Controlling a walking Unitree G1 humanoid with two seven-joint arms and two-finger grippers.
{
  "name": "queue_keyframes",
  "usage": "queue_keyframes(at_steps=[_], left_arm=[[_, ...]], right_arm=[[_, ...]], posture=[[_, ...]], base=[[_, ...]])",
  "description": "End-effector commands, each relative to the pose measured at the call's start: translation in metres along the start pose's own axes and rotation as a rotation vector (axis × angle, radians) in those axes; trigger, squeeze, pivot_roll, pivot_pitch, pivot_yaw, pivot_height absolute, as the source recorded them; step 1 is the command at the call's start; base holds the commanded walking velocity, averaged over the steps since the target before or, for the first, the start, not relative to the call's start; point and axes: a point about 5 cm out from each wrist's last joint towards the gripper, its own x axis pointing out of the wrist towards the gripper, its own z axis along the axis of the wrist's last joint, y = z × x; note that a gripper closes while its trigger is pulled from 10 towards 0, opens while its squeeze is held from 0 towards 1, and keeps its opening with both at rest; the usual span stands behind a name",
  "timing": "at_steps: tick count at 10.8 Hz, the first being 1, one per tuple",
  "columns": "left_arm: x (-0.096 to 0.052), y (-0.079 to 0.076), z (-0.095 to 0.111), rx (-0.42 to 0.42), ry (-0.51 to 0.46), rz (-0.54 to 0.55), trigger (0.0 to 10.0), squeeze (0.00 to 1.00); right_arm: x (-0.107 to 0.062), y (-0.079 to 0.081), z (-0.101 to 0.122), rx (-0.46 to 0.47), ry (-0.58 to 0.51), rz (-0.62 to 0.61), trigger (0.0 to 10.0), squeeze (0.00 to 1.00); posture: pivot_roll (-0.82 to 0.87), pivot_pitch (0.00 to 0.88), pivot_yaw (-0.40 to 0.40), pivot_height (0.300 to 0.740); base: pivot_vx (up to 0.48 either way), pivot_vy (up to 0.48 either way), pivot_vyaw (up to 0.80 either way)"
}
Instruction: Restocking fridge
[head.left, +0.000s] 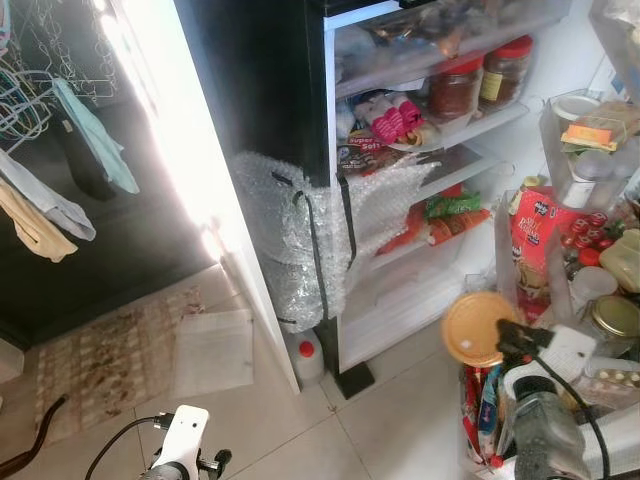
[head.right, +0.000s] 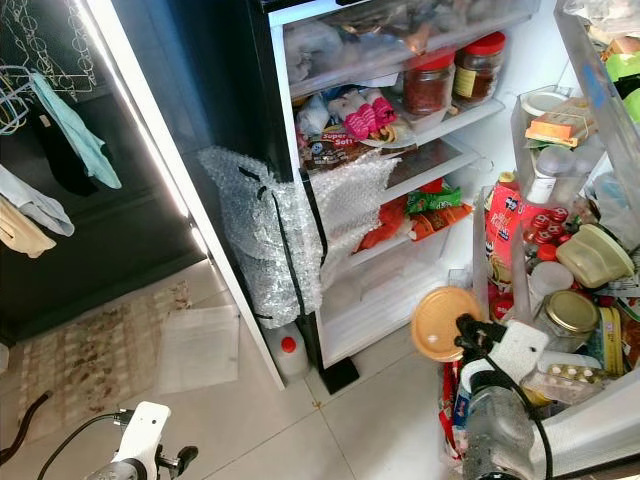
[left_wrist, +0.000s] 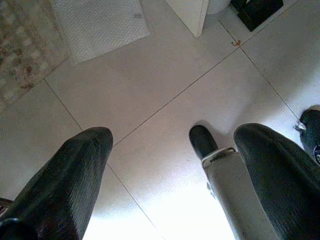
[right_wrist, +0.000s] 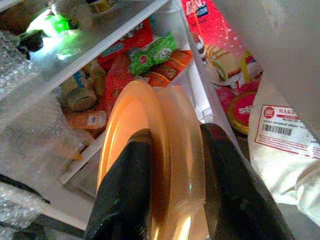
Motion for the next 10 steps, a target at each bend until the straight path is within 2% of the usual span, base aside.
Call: queue_keyframes(at_steps=[1, 5, 10], left_arm=[[-0.003, 0.005, -0.010, 0.021, 0.043, 0.007, 10.0, 0.00], [-0.003, 0.006, -0.010, 0.025, 0.047, 0.006, 10.0, 0.00], [-0.003, 0.008, -0.008, 0.037, 0.049, -0.001, 10.0, 0.00]], right_arm=[[-0.003, -0.011, -0.001, 0.019, -0.002, -0.057, 10.0, 0.00], [-0.007, -0.037, 0.007, 0.022, -0.027, -0.169, 10.0, 0.00], [-0.031, -0.104, 0.021, 0.012, -0.039, -0.448, 10.0, 0.00]], posture=[[-0.22, 0.089, 0.099, 0.740], [-0.22, 0.091, 0.100, 0.740], [-0.22, 0.092, 0.110, 0.740]], base=[[0.000, 0.000, 0.00], [0.000, 0.000, 0.00], [0.000, 0.000, 0.00]])
